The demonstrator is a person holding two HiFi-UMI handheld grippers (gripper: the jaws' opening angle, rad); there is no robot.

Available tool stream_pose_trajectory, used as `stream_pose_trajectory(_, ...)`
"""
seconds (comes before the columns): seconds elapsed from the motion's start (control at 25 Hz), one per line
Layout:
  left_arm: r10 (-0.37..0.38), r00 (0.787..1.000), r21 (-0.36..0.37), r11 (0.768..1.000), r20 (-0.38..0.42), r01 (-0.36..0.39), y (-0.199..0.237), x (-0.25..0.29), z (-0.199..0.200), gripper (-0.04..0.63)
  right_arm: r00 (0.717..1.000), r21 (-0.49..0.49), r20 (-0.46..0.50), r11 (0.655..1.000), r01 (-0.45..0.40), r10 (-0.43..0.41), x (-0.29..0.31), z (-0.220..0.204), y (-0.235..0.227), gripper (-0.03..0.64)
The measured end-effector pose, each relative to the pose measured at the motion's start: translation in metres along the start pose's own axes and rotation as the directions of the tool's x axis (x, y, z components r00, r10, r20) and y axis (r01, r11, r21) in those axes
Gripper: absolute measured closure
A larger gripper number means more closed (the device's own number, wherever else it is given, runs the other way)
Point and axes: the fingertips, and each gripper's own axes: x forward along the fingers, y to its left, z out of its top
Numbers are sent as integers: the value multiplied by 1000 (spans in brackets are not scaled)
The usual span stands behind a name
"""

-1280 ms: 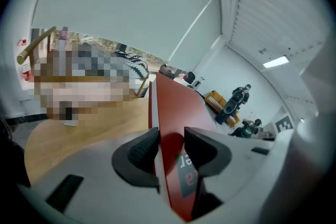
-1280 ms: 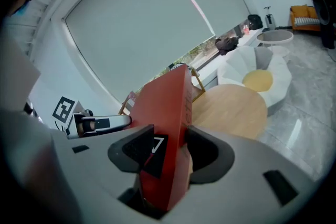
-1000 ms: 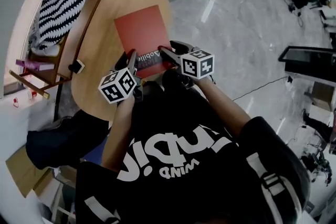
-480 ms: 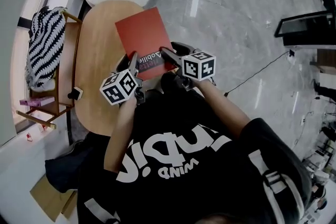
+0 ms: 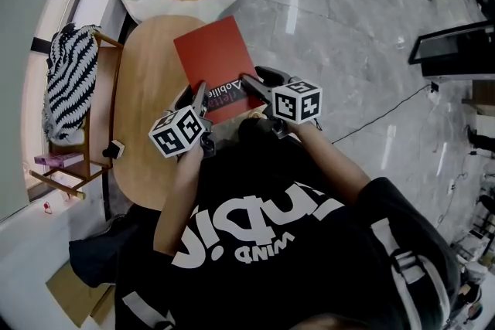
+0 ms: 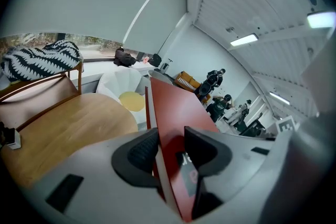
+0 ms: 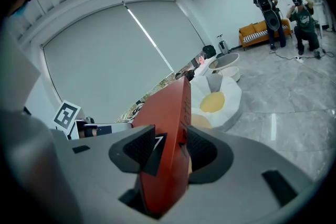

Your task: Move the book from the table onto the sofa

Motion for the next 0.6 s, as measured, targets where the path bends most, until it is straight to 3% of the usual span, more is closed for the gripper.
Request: stream_pose_trajectory(0.6, 7, 999, -54, 999, 35, -5, -31, 64, 27, 434, 999, -5, 18, 999, -39, 39, 2, 52, -58, 439)
